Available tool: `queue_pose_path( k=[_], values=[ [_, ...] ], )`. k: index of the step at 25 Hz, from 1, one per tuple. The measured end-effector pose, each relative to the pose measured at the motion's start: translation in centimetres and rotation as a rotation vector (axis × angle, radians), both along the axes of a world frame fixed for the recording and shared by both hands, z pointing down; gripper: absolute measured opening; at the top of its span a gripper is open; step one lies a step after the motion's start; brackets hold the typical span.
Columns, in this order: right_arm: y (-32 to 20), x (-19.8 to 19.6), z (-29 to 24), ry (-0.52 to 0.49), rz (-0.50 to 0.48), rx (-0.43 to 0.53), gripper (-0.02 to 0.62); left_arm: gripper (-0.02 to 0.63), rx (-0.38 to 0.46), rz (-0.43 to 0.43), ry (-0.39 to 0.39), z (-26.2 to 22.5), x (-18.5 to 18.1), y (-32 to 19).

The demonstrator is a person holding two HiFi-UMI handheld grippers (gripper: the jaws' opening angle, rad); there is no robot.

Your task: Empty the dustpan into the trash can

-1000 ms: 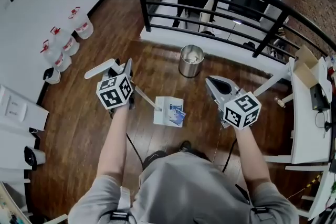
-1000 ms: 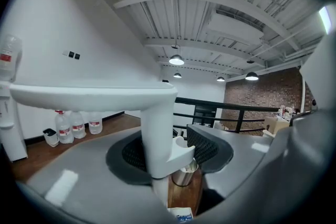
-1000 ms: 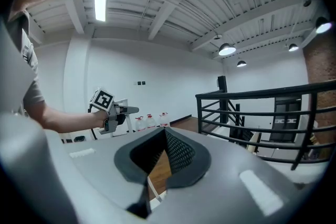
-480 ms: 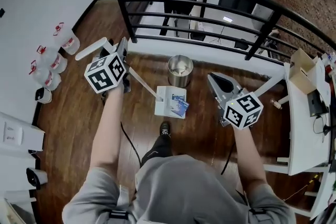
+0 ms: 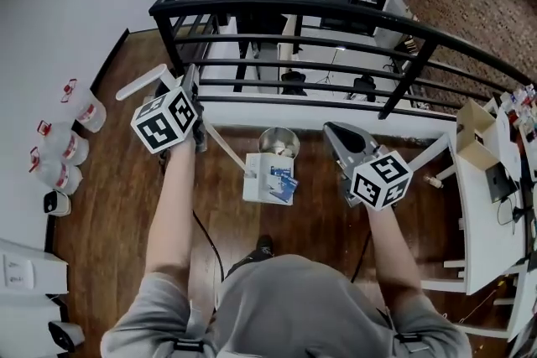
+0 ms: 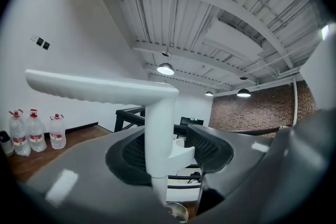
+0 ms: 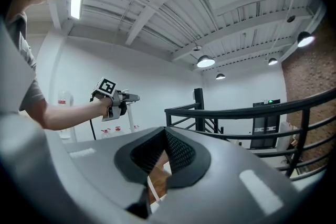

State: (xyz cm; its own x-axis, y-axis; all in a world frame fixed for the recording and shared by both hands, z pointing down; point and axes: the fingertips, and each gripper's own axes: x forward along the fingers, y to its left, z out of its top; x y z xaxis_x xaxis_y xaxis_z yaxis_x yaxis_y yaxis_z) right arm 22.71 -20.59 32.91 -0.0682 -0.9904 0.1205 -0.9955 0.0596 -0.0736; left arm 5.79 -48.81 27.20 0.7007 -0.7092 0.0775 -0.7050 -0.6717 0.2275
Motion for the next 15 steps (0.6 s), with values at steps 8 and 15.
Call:
queue_pose_path(
  k=[8,15],
  values=[
    [-4.8,4.1,1.5,-0.023,0.058,-0.036,-0.002,0.209,-0.040,-0.009,-0.009,2.9,4.7,-8.4],
    [-8.4,9.9,2.6,-0.036,0.056,-0.042,-0.002,0.210,-0.067,-0.069,-0.054,6.4,9.4,-13.0]
  ],
)
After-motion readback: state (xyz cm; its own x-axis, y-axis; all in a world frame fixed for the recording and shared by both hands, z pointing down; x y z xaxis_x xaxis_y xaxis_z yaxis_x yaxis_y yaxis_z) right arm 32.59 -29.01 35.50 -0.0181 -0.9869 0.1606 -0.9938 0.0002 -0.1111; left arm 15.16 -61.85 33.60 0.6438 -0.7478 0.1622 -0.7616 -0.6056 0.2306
